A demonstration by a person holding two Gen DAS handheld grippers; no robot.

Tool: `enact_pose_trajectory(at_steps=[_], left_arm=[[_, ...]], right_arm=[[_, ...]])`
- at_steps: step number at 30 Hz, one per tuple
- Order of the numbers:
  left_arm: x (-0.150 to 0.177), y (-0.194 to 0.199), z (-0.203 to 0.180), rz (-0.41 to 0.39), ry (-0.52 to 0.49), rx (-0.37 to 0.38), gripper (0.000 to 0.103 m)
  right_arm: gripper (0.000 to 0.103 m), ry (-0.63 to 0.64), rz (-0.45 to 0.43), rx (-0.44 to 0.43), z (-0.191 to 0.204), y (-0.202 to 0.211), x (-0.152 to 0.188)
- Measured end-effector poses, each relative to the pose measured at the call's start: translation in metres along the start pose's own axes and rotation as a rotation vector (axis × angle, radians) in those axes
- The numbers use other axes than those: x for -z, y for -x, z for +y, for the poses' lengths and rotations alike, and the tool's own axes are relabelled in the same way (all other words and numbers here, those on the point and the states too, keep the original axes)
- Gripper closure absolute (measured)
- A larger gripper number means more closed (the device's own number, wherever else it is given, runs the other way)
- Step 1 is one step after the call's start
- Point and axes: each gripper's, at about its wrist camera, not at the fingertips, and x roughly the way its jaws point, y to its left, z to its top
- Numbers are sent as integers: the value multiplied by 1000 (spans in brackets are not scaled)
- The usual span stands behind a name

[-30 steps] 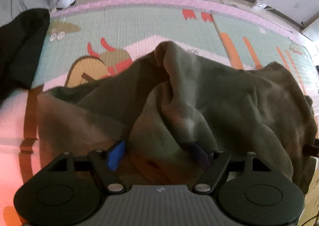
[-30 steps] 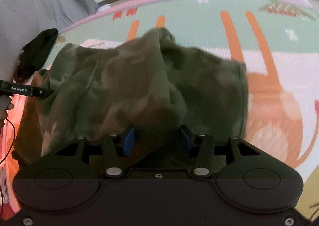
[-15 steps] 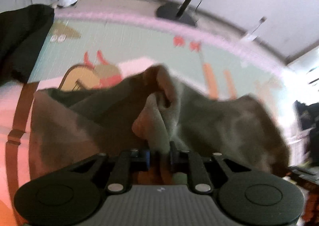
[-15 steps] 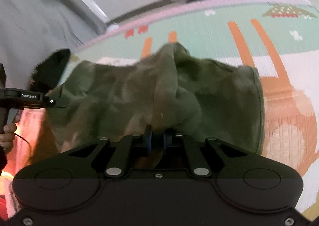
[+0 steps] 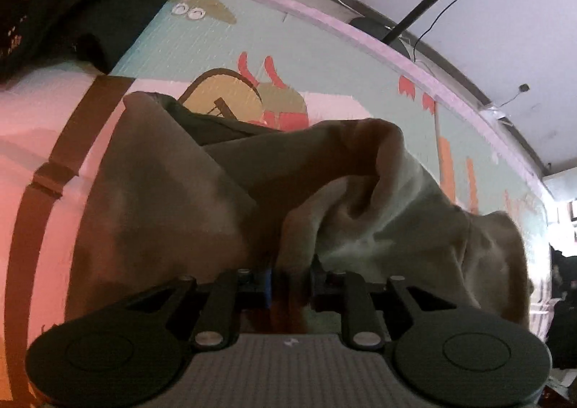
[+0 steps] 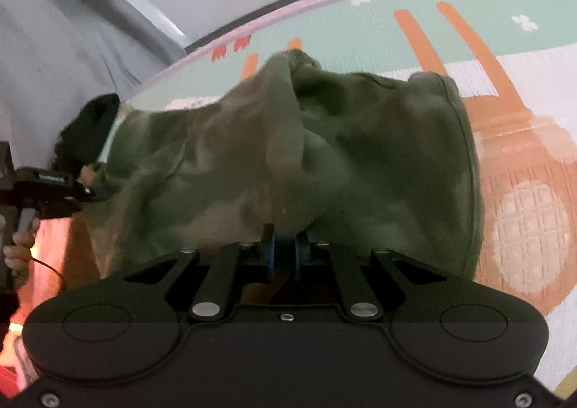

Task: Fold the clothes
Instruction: 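Lower the folded hood end onto the hem with both grippers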

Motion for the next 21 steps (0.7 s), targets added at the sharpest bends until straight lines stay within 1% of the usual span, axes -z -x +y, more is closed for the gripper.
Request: enact_pose_trajectory(at_steps=[2, 3, 4, 5, 6, 7, 8, 9, 10, 12, 13, 14, 15, 17, 18, 19, 21], left_arm=[[0, 4, -9, -15, -49, -36, 72], [0, 6, -13, -23, -73, -54, 68], [0, 9, -18, -32, -98, -72, 68], [3, 16, -23, -58, -125, -92, 67], [5, 25, -30, -82, -156, -108, 66], [7, 34, -37, -108, -186, -123, 61], [10, 43, -39, -136, -203, -133, 57], [14, 52, -41, -166, -215, -133, 49], [19, 60, -46, -187, -224, -105, 43], [27, 74, -54, -229, -241, -51, 36], [31, 81, -58, -247, -251, -23, 34], [36, 81, -67, -234, -272, 14, 33], [40, 80, -75, -220, -293, 51, 33], [49, 69, -92, -164, -338, 122, 33], [55, 62, -101, -140, -360, 147, 33], [60, 55, -108, -121, -376, 175, 34], [71, 41, -121, -82, -407, 229, 35]], right_arm=[[94, 36, 5, 19, 3, -2, 2], [91, 59, 11, 30, 6, -3, 2], [89, 74, 15, 43, 8, -1, -1], [85, 89, 18, 57, 10, 1, -4], [71, 107, 3, 88, 13, 7, -4], [64, 125, -13, 121, 16, 12, -4], [64, 149, -37, 145, 19, 17, -3], [64, 174, -61, 169, 23, 23, -3], [64, 176, -77, 180, 24, 28, -2], [64, 178, -108, 202, 28, 37, -1], [64, 173, -131, 198, 29, 42, -1], [65, 175, -146, 171, 33, 45, -2], [70, 178, -161, 143, 36, 47, -4], [77, 205, -160, 81, 49, 43, -7], [84, 219, -159, 49, 56, 41, -8], [91, 220, -143, 37, 62, 34, -10], [94, 222, -107, 14, 73, 21, -13]])
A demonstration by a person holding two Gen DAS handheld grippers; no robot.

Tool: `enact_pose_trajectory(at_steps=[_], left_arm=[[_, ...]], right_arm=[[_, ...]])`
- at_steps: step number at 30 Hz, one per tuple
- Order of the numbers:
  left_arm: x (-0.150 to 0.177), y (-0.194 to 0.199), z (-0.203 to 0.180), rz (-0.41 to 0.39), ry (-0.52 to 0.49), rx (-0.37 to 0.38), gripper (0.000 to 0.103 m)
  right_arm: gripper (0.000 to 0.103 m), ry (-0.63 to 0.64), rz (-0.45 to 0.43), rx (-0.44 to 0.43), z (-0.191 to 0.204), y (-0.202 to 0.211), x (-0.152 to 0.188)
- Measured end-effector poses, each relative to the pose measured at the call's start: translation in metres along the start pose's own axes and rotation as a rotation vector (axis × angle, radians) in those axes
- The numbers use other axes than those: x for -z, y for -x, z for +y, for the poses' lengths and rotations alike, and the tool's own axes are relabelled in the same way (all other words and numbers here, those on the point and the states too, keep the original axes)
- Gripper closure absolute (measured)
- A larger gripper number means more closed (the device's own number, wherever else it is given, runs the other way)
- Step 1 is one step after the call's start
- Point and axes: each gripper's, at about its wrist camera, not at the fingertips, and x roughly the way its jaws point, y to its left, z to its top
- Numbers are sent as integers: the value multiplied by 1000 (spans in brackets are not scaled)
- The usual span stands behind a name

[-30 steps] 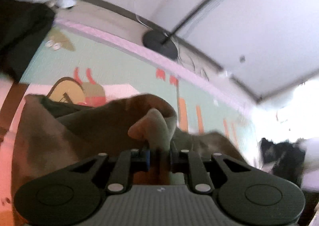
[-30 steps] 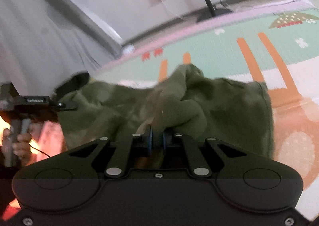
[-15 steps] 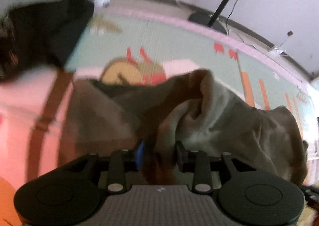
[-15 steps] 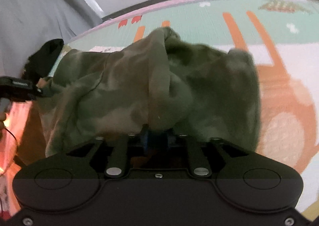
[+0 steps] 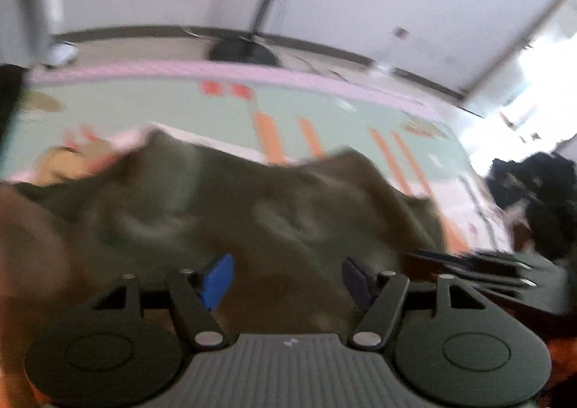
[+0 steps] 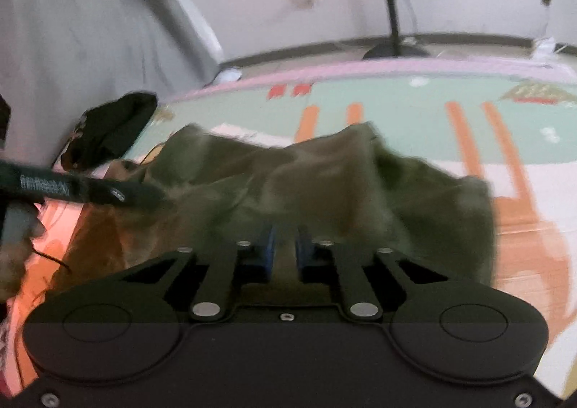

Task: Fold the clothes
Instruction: 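Lower the folded hood end onto the hem with both grippers, then open both grippers and release the folded hoodie on the mat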

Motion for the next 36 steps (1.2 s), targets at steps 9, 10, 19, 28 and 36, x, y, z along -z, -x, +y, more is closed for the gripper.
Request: enact_pose_trajectory(at_steps=[9, 10, 19, 28, 36], left_arm=[[30, -37, 0, 86, -18, -60, 42], [32, -34, 3, 92, -21, -68, 45], [42, -11, 28, 110, 7, -137, 50], [42, -3, 68, 90, 208, -102, 41], [36, 31, 81, -17, 322, -34, 35]], right_arm=[[97, -35, 113, 29, -3, -49, 15], [102, -42, 119, 39, -9, -49, 18], [103, -51, 135, 124, -41, -36, 27], [103, -91, 153, 194, -44, -37, 22], [101, -105, 119, 211, -31, -23, 14]])
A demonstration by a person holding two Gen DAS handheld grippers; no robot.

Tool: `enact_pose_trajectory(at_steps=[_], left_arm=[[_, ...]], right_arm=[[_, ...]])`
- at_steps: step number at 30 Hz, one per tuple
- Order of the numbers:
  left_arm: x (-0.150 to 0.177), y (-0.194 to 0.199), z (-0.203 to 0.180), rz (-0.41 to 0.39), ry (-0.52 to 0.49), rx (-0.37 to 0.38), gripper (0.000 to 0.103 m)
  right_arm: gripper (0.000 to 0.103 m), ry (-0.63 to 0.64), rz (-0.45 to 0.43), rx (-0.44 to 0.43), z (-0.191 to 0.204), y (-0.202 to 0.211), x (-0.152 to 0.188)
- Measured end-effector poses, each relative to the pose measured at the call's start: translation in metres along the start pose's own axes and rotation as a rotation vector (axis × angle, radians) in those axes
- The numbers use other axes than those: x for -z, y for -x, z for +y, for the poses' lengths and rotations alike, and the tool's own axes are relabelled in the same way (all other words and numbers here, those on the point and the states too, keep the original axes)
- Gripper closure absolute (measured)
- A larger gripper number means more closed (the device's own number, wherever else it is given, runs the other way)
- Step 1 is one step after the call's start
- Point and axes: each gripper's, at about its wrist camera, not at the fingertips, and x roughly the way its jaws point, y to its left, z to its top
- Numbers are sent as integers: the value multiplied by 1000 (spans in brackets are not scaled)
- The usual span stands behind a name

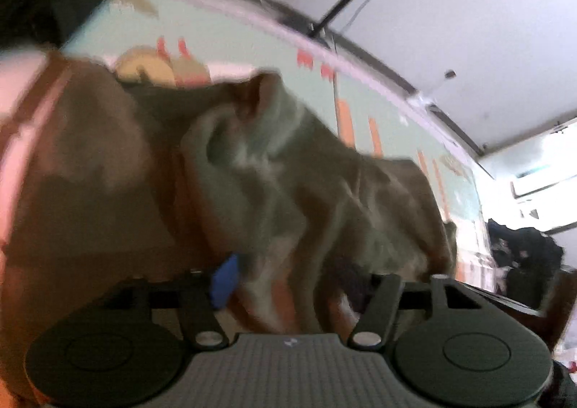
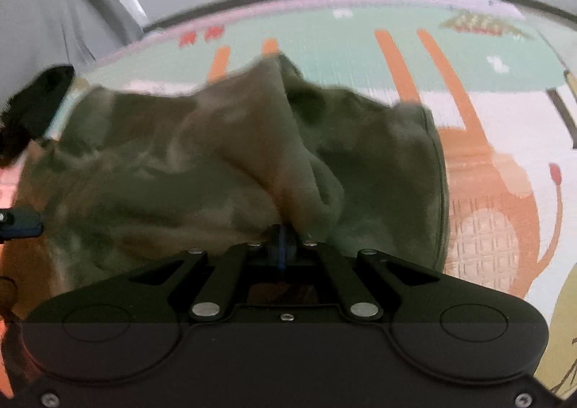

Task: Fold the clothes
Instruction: 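Open both grippers and release the folded hoodie on the mat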

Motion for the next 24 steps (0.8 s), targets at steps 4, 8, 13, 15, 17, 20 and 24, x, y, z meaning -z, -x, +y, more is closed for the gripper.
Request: enact_pose_trajectory(at_steps=[4, 8, 13, 15, 17, 20, 24], left_arm=[[-10, -6, -22, -6, -80, -38, 35], [-13, -31, -43, 20, -154, -123, 35], [-10, -56, -46, 55, -197, -273, 38], [-9, -54, -48, 47, -216, -306, 38], [-8, -50, -45, 45, -232, -362, 53], [-8, -44, -36, 49, -234, -374, 57], [-10, -35, -29, 43, -212, -411, 53]], right_arm=[[101, 40, -80, -116, 23, 21, -7], [100, 101, -75, -243, 59, 18, -15], [98, 133, 29, -298, 94, -16, -15], [100, 158, 79, -288, 99, -29, -7], [103, 197, 126, -231, 98, -38, 2], [103, 195, 166, -170, 80, -40, 13], [103, 165, 186, -130, 59, -32, 18]])
